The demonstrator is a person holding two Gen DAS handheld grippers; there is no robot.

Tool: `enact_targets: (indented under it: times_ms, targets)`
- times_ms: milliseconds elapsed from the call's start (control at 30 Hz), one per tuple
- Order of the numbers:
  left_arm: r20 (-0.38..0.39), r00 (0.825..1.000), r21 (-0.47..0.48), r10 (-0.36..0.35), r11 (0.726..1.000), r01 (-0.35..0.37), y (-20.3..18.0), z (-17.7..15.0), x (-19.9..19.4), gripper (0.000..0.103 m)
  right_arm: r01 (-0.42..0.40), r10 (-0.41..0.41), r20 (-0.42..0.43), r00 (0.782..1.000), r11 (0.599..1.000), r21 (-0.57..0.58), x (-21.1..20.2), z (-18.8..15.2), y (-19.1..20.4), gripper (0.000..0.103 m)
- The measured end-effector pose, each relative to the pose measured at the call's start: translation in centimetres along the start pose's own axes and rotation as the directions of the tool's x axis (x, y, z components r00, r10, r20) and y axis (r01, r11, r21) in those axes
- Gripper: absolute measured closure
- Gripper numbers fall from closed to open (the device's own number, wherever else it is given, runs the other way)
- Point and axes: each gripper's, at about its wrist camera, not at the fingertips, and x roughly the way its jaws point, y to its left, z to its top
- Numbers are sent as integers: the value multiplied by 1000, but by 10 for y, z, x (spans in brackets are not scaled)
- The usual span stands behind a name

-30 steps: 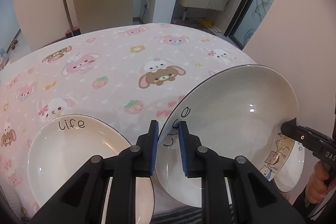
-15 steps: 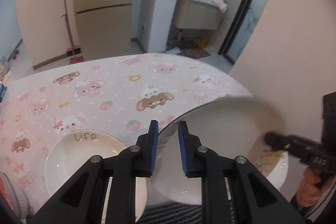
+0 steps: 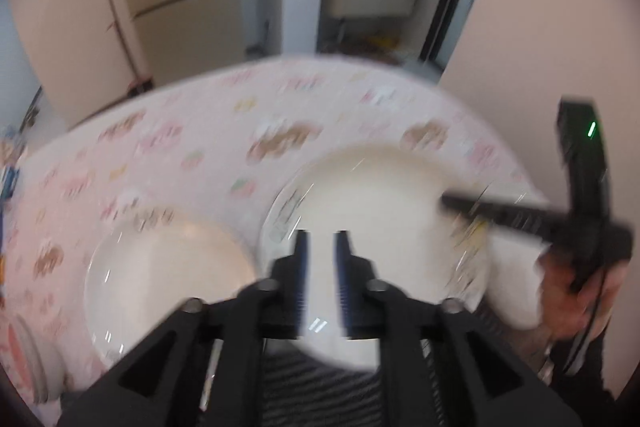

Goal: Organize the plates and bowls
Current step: 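Lift the white plate with the left tool, then carry the white plate with the left tool over another white plate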

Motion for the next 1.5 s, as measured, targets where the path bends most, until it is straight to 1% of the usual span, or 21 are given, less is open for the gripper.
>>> enact_targets:
  times_ms: [33, 100, 200, 267, 367, 467, 500, 567, 600, 633, 667, 700, 767, 800, 833, 933, 1000, 1100, 1167, 1300, 1500]
  targets:
    - [-26, 1000, -30, -2, 1000, 1, 9, -9, 5, 64, 0, 0, -7, 1000, 1000, 4, 3, -2, -1, 96]
    - [-77, 996, -104, -55, 993, 47, 25, -25, 14, 62, 4, -4, -24, 1000, 1000, 6, 10, -1, -7, 95]
    - [-138, 975, -198, -172, 970, 143, 33, -38, 31, 62, 31, -32, -49, 998, 999, -15, 20, 1, -10, 93]
    - [-152, 967, -232, -204, 958, 166, 30, -44, 38, 62, 42, -44, -64, 997, 999, -28, 22, 0, -10, 93]
    - [-176, 959, -289, -221, 943, 165, 32, -51, 45, 62, 59, -64, -77, 995, 996, -65, 24, 0, -8, 92]
    - [-184, 962, -385, -204, 915, 120, 37, -58, 47, 64, 83, -92, -97, 991, 992, -96, 28, 0, -6, 90]
    - [-187, 959, -391, -212, 912, 125, 39, -56, 52, 65, 87, -99, -101, 990, 990, -115, 28, 0, -5, 90]
    - [-206, 955, -398, -213, 910, 117, 39, -53, 61, 78, 95, -111, -113, 987, 986, -140, 29, 0, -4, 90]
    - [-205, 955, -401, -213, 909, 116, 37, -51, 63, 79, 98, -115, -114, 987, 985, -145, 29, -1, -5, 90]
    - [-200, 957, -388, -209, 914, 118, 34, -48, 66, 81, 93, -110, -115, 987, 985, -149, 28, 0, -6, 90]
    - [-204, 961, -372, -185, 923, 99, 31, -46, 69, 83, 84, -104, -125, 987, 984, -155, 28, 2, -6, 90]
    - [-205, 964, -376, -171, 923, 84, 31, -44, 71, 83, 76, -98, -135, 986, 984, -159, 28, 4, -7, 90]
    - [-204, 962, -406, -181, 910, 85, 34, -43, 81, 86, 55, -81, -152, 985, 984, -167, 30, 9, -8, 90]
    - [-202, 961, -417, -191, 904, 92, 35, -44, 83, 86, 45, -73, -160, 984, 985, -169, 32, 12, -9, 90]
    - [-182, 965, -424, -189, 900, 96, 36, -45, 82, 86, 34, -63, -167, 984, 984, -173, 34, 15, -9, 90]
    - [-155, 968, -430, -197, 896, 113, 38, -47, 81, 86, 1, -37, -187, 982, 982, -188, 42, 17, -11, 89]
    - [-143, 972, -420, -187, 901, 112, 38, -49, 77, 86, -15, -25, -180, 983, 976, -218, 40, 18, -9, 88]
    - [-132, 979, -383, -154, 919, 93, 33, -52, 73, 87, -31, 2, -177, 984, 986, -163, 36, 18, -13, 88]
    - [-136, 975, -398, -174, 911, 107, 36, -52, 74, 87, -51, 28, -168, 985, 990, -132, 31, 19, -15, 88]
    - [-122, 970, -419, -209, 897, 140, 41, -47, 70, 87, -27, 4, -120, 993, 981, -193, 10, 17, 0, 88]
    - [-49, 981, -389, -189, 908, 156, 42, -36, 39, 87, 1, -15, -60, 998, 975, -224, -23, 14, 24, 88]
